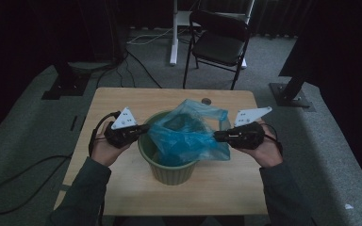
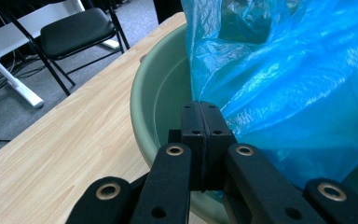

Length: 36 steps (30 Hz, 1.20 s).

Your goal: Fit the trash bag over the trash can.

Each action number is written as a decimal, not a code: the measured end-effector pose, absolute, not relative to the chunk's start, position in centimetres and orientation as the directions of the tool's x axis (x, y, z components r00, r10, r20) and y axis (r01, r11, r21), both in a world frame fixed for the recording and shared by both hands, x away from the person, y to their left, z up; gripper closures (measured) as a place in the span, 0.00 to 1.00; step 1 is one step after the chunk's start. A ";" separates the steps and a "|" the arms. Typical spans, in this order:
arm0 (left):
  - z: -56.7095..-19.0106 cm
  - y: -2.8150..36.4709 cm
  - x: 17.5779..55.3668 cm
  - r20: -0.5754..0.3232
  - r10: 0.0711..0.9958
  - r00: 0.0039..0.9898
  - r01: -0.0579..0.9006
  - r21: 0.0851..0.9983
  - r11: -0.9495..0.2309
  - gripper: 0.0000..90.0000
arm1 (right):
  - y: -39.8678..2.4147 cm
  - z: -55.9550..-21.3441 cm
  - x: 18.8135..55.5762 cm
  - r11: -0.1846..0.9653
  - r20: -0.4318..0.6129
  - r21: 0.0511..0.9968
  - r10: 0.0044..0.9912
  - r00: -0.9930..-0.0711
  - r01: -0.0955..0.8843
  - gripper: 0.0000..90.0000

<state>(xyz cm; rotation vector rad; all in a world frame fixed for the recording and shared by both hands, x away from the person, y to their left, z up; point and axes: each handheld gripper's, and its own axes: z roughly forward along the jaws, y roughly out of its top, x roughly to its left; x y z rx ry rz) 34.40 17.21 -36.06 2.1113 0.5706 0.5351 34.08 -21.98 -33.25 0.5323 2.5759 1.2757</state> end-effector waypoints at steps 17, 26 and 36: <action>-36.3 19.0 34.5 0.153 0.608 0.779 0.232 0.830 -0.507 0.96 | -21.2 -34.0 35.5 0.527 -0.017 0.805 0.480 -0.877 0.273 0.79; -35.4 19.1 34.5 0.161 0.623 0.766 0.228 0.838 -0.497 0.81 | -20.1 -35.0 36.2 0.550 -0.018 0.783 0.486 -0.874 0.290 0.81; -34.5 19.0 34.7 0.160 0.628 0.762 0.224 0.845 -0.486 0.73 | -20.0 -35.0 36.2 0.554 -0.021 0.782 0.481 -0.876 0.285 0.93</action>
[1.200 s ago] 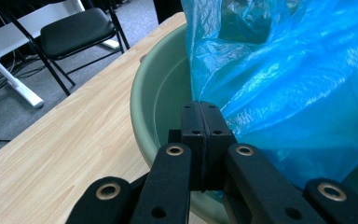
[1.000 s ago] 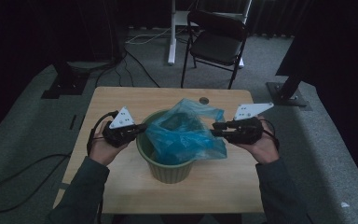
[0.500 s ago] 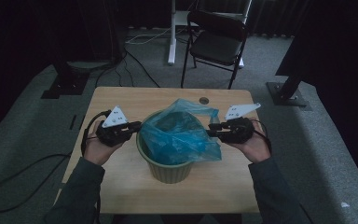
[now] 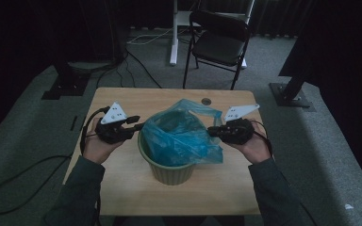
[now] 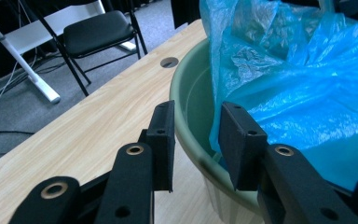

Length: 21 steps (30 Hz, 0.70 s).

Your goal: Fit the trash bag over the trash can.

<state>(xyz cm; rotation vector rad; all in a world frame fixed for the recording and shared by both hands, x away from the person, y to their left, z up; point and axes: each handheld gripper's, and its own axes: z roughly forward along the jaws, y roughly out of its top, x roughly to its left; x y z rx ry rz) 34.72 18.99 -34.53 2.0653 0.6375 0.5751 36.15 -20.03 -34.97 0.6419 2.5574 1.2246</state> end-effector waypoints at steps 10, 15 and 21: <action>-33.9 18.8 34.7 0.148 0.621 0.770 0.213 0.858 -0.468 0.72 | -20.0 -34.9 36.1 0.553 -0.021 0.784 0.477 -0.878 0.282 0.94; -33.3 18.1 34.9 0.155 0.607 0.779 0.198 0.858 -0.474 0.71 | -19.9 -35.0 36.1 0.555 -0.020 0.783 0.474 -0.880 0.281 0.94; -32.4 16.9 35.4 0.157 0.590 0.792 0.184 0.860 -0.476 0.70 | -19.8 -34.9 36.1 0.557 -0.021 0.783 0.469 -0.883 0.278 0.94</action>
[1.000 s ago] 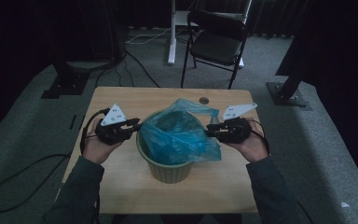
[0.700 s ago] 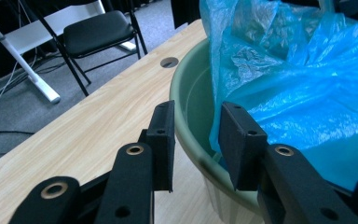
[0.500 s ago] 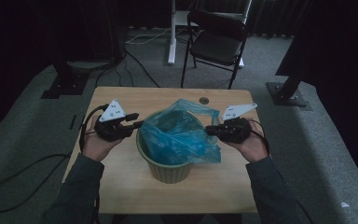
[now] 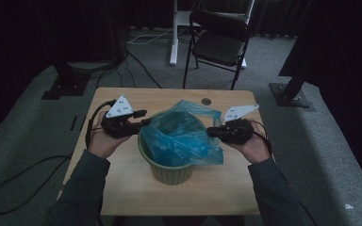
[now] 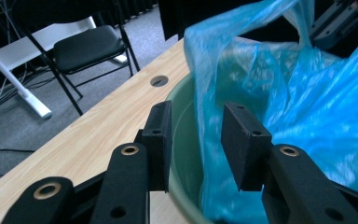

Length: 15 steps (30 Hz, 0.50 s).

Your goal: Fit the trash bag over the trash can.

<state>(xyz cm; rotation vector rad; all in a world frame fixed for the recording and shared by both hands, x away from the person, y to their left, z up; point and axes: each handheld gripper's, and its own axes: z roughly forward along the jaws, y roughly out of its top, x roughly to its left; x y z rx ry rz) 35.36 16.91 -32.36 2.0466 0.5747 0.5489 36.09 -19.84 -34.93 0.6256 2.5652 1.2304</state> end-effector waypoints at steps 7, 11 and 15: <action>-31.9 15.1 36.2 0.152 0.570 0.807 0.177 0.859 -0.480 0.69 | -19.8 -34.9 36.1 0.556 -0.022 0.784 0.467 -0.884 0.275 0.94; -32.3 13.9 36.9 0.158 0.562 0.812 0.184 0.844 -0.503 0.66 | -19.9 -34.9 36.0 0.555 -0.022 0.785 0.468 -0.884 0.274 0.94; -32.9 12.8 37.5 0.178 0.567 0.804 0.200 0.818 -0.539 0.65 | -19.9 -34.8 36.0 0.552 -0.022 0.787 0.472 -0.881 0.276 0.91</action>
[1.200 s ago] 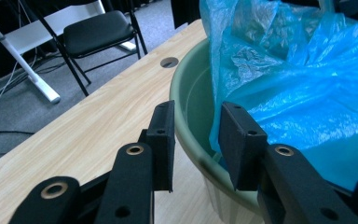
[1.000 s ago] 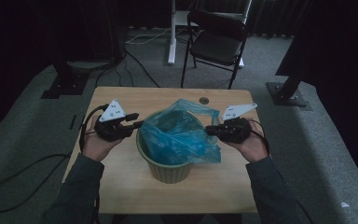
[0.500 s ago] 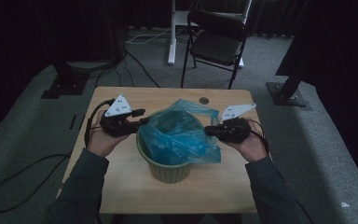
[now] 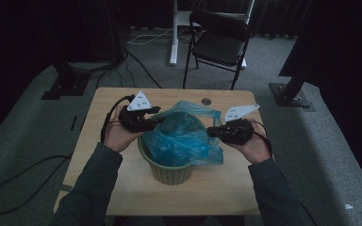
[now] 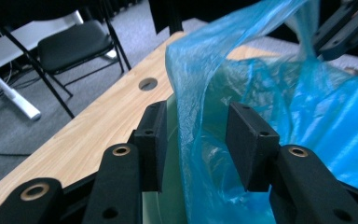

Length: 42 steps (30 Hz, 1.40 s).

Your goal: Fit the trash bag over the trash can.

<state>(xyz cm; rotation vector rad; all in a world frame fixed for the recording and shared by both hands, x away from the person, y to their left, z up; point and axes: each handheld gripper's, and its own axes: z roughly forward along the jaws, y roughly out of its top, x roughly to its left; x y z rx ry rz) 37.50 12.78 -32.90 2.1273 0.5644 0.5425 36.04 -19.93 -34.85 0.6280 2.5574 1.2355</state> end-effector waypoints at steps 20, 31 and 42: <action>-34.7 14.1 39.2 0.208 0.665 0.718 0.288 0.780 -0.555 0.99 | -19.7 -35.5 37.6 0.536 0.010 0.779 0.509 -0.861 0.326 0.96; -35.9 15.9 40.3 0.163 0.720 0.674 0.357 0.782 -0.511 0.99 | -19.5 -36.0 38.9 0.512 0.004 0.784 0.561 -0.828 0.351 1.00; -38.1 17.0 41.4 0.111 0.742 0.661 0.428 0.756 -0.495 0.99 | -19.7 -37.0 39.7 0.505 0.024 0.774 0.580 -0.815 0.382 1.00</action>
